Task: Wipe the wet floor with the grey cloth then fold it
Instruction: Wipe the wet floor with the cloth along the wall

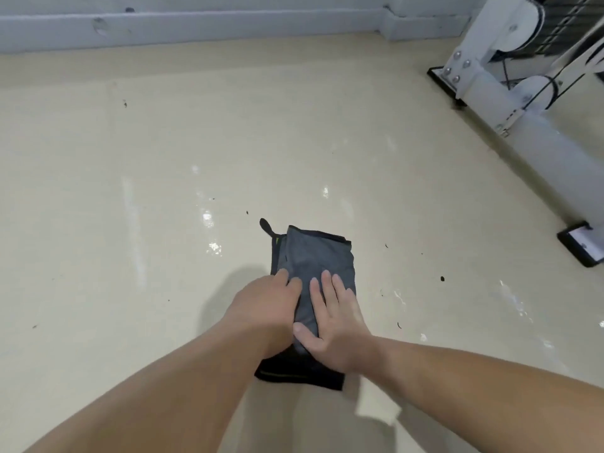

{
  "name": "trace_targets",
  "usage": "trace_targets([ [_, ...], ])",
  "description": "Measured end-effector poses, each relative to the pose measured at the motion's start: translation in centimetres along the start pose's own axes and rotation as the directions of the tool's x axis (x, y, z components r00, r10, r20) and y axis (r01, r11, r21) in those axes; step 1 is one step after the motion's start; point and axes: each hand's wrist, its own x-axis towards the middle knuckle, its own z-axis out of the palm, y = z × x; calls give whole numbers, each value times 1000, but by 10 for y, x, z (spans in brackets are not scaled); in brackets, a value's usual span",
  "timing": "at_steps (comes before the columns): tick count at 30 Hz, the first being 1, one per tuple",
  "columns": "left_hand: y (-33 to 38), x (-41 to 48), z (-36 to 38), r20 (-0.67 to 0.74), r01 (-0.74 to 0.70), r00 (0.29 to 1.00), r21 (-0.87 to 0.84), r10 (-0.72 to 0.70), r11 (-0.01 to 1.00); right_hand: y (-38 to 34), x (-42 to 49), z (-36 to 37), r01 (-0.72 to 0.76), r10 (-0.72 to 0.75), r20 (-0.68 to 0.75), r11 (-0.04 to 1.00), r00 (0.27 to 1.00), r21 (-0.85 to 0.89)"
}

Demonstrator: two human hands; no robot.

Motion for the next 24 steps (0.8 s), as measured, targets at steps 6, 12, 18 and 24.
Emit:
trace_targets([
  [6,45,35,-1,-89,98,992,161,-84,982,69,38,-36,-53,52,-105,999,993,-9],
  [12,122,92,-3,-106,44,994,73,-36,996,201,33,-75,-301,304,-145,953,942,41],
  [18,191,127,12,-147,-93,986,-85,79,992,261,-18,-54,-432,472,-228,879,852,202],
  [24,228,130,29,-144,-207,971,-132,188,969,244,-91,4,-416,434,-256,901,864,123],
])
